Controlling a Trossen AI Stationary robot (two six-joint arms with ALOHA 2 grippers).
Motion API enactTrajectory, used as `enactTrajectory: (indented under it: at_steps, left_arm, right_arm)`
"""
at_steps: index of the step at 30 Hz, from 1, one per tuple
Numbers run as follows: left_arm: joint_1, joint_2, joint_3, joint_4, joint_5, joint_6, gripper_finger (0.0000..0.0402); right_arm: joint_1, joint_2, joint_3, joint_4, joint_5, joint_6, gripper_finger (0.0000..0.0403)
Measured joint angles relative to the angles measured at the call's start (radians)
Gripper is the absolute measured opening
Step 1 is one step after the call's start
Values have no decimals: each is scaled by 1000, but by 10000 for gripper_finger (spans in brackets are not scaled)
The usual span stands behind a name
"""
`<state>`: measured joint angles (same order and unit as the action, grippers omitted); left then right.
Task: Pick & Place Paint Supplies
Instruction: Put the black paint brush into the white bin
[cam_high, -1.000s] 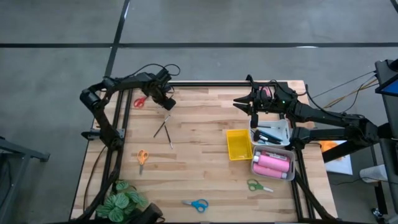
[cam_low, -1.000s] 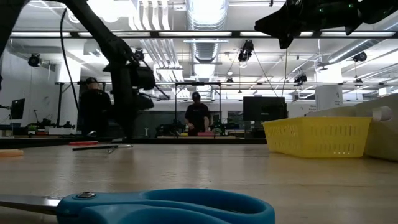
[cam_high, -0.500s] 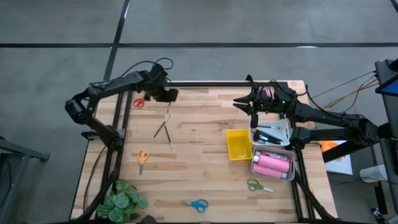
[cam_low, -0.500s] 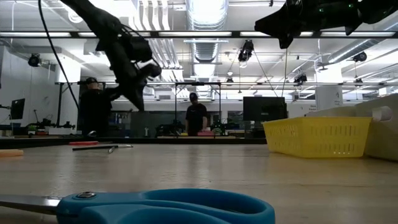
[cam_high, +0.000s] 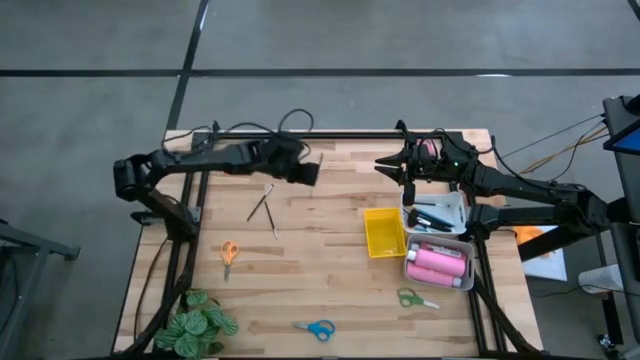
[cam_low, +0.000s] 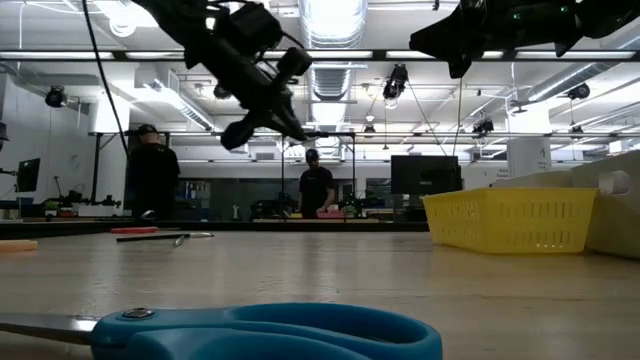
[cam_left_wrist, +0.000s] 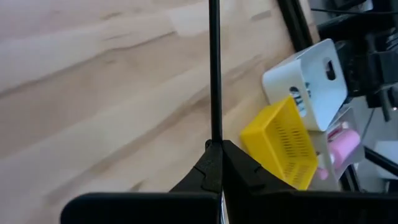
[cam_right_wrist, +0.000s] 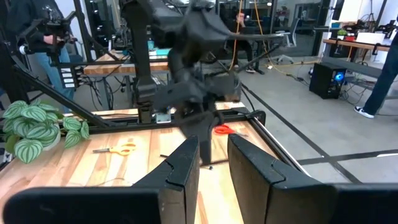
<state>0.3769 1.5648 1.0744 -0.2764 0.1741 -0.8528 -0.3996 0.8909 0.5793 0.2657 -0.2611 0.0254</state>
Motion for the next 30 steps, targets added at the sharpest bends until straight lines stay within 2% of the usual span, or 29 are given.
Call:
enactTrajectory:
  at_steps: [5,10,20,24,30]
  left_arm:
    - [-55,107,1,147,-23,-125,0]
    - [-78,247,45,253,21,-231,0]
    - [-114,516,297,232,63,-274,0]
    - [-114,590,379,157,70,-274,0]
    - [-114,648,431,86,73,-274,0]
  right_arm:
    - [0,0,0,0,0,0,83]
    - [0,0,0,0,0,0,83]
    - [0,0,0,0,0,0,83]
    - [0,0,0,0,0,0,83]
    - [0,1,0,-2,0,0,83]
